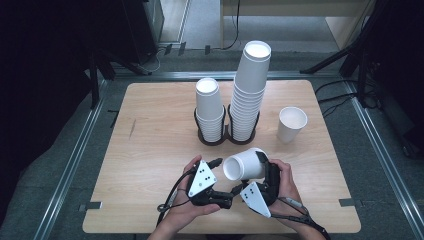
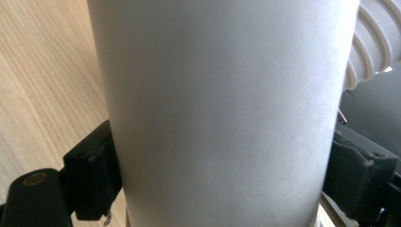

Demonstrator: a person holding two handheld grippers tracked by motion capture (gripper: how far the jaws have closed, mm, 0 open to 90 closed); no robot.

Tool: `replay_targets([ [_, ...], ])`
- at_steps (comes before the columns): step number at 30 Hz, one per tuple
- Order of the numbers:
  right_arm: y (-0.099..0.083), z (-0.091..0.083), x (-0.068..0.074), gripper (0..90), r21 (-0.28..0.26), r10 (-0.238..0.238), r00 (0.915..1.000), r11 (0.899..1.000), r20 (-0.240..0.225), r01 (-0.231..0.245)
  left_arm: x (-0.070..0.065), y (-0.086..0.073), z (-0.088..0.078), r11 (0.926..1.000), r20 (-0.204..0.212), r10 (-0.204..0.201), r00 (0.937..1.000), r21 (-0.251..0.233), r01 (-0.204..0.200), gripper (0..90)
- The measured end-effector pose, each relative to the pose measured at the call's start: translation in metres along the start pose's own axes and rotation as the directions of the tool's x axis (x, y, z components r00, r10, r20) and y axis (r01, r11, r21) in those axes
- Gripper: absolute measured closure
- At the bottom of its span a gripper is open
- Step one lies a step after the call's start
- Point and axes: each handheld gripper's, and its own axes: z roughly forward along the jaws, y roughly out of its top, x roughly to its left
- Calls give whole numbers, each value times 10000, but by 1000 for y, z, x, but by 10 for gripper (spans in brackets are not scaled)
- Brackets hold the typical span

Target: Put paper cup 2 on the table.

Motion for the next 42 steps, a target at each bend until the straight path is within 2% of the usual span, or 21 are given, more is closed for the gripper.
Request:
replay_targets([
  [6, 2, -1, 2, 126, -219, -62, 9998, 9997, -214, 58, -1, 0, 0, 10000, 10, 50, 10000, -19, -50, 124],
  [19, 4, -4, 5, 126, -561, -180, 9983, 9983, -546, 150, -3, 1, 0, 10000, 150, 25, 9999, 13, -25, 134],
  [39, 6, -6, 7, 125, -734, -290, 9966, 9970, -772, 234, -2, 1, 1, 9997, 113, -222, 9997, 103, 220, 148],
  [42, 6, -7, 8, 125, -740, -323, 9963, 9969, -796, 264, -4, 2, 1, 9998, 77, -132, 9999, 139, 131, 153],
])
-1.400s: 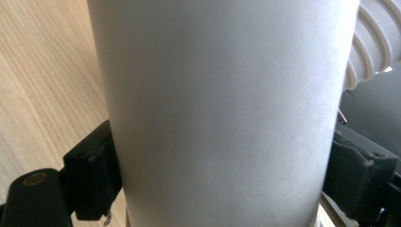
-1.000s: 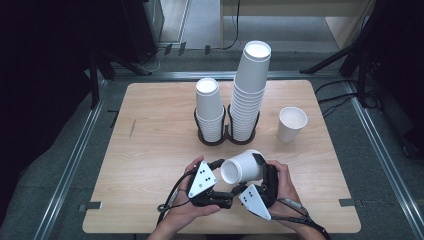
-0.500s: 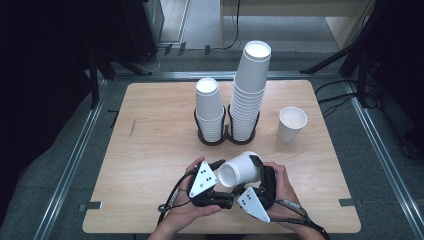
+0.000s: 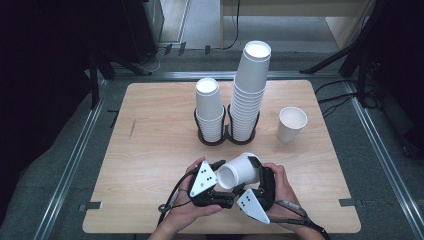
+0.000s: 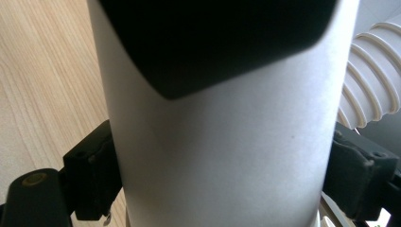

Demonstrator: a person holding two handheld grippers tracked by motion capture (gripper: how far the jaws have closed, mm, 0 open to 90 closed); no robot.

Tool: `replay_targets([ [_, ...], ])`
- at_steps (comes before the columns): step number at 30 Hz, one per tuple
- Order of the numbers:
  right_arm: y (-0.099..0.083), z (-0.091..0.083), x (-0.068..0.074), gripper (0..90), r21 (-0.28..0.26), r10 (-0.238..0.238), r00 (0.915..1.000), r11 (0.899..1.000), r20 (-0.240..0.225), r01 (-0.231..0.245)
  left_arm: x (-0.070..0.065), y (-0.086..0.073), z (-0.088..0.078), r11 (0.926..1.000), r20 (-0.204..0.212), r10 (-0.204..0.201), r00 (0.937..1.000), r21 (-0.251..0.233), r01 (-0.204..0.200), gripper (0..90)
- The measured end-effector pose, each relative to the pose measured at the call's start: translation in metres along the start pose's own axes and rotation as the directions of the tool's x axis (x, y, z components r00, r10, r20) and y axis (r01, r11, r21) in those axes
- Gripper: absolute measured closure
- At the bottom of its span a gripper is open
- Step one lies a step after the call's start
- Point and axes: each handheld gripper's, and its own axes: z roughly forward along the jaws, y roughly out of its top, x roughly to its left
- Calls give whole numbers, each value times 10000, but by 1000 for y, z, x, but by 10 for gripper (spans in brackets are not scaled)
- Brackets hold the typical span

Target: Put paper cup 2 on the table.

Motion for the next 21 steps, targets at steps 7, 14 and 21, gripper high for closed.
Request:
replay_targets([
  [7, -1, 0, 0, 125, 5, -94, 9999, 10000, -57, 94, 0, 1, -1, 9999, -33, -145, 9999, 32, 145, 199],
  [14, -1, -1, 0, 125, -74, -133, 9998, 9999, -148, 132, 1, 1, -1, 9998, -22, -214, 9998, 36, 214, 199],
  [21, -1, -1, 1, 125, -36, -151, 9997, 9999, -210, 150, 2, 1, 0, 9992, 16, -399, 9992, 66, 399, 197],
])
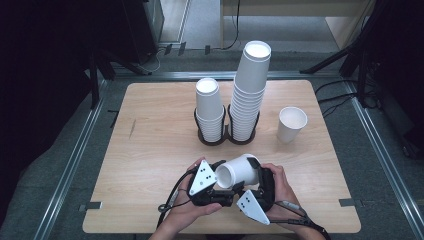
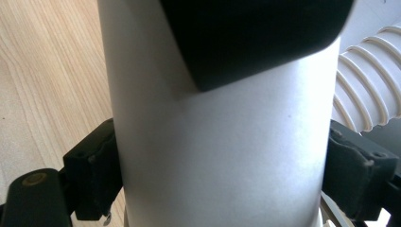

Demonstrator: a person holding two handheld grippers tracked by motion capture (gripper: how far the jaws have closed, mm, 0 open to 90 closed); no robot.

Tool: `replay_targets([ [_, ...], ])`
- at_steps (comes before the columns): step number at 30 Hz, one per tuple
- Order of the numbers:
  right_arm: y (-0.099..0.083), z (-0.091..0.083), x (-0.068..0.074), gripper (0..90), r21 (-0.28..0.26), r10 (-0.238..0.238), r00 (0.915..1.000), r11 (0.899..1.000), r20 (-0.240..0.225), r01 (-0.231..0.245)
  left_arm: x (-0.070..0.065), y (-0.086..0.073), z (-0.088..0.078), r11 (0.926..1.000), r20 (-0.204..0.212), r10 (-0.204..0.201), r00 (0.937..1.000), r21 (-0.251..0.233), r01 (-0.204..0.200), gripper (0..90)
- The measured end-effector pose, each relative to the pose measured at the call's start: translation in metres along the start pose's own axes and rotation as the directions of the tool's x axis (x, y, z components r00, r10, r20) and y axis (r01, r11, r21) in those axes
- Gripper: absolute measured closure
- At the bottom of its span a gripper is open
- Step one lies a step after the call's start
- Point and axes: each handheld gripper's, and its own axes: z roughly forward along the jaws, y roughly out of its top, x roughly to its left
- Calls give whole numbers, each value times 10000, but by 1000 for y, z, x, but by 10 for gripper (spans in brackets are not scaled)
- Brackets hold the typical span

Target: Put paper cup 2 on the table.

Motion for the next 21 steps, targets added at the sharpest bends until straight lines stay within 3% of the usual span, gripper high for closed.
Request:
replay_targets([
  [14, 0, 0, -1, 120, -20, -63, 10000, 10000, -22, 63, 0, 0, 0, 10000, 38, -49, 10000, 19, 49, 209],
  [21, 0, 1, -2, 105, 94, 173, 9998, 9998, -135, -171, -1, 0, 1, 10000, -35, 20, 10000, -9, -20, 219],
])
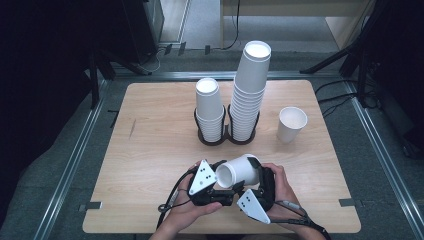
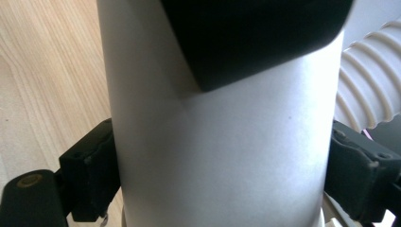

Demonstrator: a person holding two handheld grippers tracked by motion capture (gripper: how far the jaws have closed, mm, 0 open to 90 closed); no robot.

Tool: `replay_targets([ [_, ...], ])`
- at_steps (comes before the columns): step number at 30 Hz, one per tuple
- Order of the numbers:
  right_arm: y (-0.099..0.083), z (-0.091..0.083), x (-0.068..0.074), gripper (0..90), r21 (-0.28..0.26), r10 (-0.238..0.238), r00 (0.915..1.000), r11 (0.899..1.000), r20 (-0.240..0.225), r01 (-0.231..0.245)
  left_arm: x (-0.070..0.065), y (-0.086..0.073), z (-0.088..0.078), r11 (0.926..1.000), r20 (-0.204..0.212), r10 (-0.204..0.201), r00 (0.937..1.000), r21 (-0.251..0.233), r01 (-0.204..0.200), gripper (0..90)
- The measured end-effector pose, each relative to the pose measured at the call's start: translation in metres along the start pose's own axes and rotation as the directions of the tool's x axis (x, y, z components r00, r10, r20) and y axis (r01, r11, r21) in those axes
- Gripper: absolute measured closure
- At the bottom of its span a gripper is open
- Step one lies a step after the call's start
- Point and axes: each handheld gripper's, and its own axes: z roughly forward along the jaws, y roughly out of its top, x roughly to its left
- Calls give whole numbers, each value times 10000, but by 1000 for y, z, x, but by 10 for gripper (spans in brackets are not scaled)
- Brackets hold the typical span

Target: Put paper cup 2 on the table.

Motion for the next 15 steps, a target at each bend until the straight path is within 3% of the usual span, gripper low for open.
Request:
replay_targets([
  [5, 0, 0, -1, 87, 55, 47, 9999, 10000, -144, -46, 0, -1, 0, 10000, -19, 38, 10000, -13, -38, 221],
  [7, 0, 0, -3, 28, 149, 216, 9993, 9997, -318, -211, 2, -1, -1, 10000, -66, 12, 10000, -49, -12, 222],
  [12, 0, -1, -6, 7, 139, 361, 9986, 9993, -376, -356, 6, -2, -3, 9989, -240, -140, 9996, -440, 129, 222],
  [15, 0, -3, -9, 7, 116, 447, 9985, 9989, -304, -443, 7, -2, -3, 9983, -480, -22, 9988, -574, -6, 221],
])
